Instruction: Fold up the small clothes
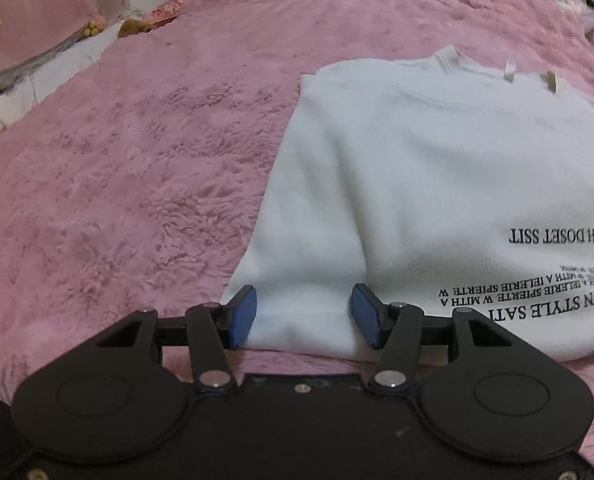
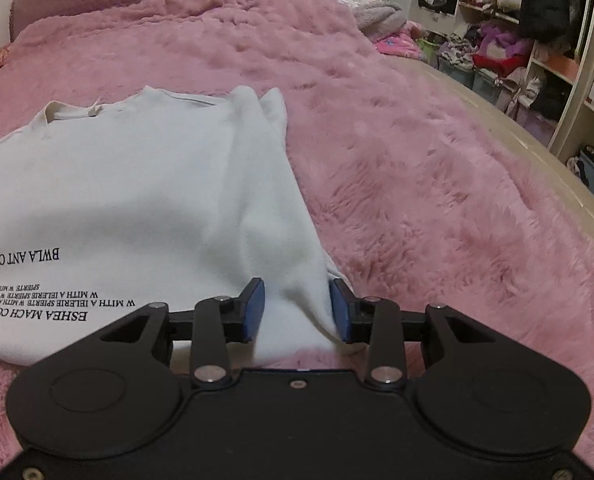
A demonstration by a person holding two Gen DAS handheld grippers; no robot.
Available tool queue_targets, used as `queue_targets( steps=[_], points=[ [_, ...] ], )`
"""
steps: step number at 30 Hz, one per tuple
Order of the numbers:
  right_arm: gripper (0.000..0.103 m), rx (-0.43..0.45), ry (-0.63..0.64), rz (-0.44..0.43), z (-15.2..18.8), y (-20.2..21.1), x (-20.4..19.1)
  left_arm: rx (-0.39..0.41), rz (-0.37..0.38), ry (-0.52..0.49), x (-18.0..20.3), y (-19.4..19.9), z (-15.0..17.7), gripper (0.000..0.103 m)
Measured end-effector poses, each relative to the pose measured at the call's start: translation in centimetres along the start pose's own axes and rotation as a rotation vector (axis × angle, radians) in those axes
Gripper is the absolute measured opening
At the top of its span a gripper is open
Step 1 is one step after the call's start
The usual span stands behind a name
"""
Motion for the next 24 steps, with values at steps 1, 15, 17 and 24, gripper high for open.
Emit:
queue_targets(
  steps=[1, 15, 17, 24],
  points=[
    [0.03, 0.005, 0.0, 0.0, 0.0, 0.1, 0.0, 0.004, 0.009, 0.01, -0.2, 0.2, 0.0, 0.055],
    [0.033, 0.001, -0.025, 0.015, 0.6, 1.1, 0.3, -0.024, -0.021, -0.004, 0.3, 1.4, 0.9, 0.056],
    [0.033, 0.002, -0.025, 0.013, 0.8, 1.2, 0.4, -0.019, -0.013, 0.004, 0.2, 1.4, 1.0, 0.056],
    [0.035, 0.024, -0.047, -0.016, 0.7, 1.9, 0.8, 0.008, 0.021, 0.033, -0.7, 3.4, 1.3, 0.055]
  ],
)
Point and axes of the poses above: each gripper's, at about its wrist camera, not at the fingertips, and y roughly against the way its jaws point, x to its right, z to its underside, the point moved 2 cm from there along -y, roughly the way its jaws point, and after that the axes turned 10 degrees about -x, right-handed, at the moved point
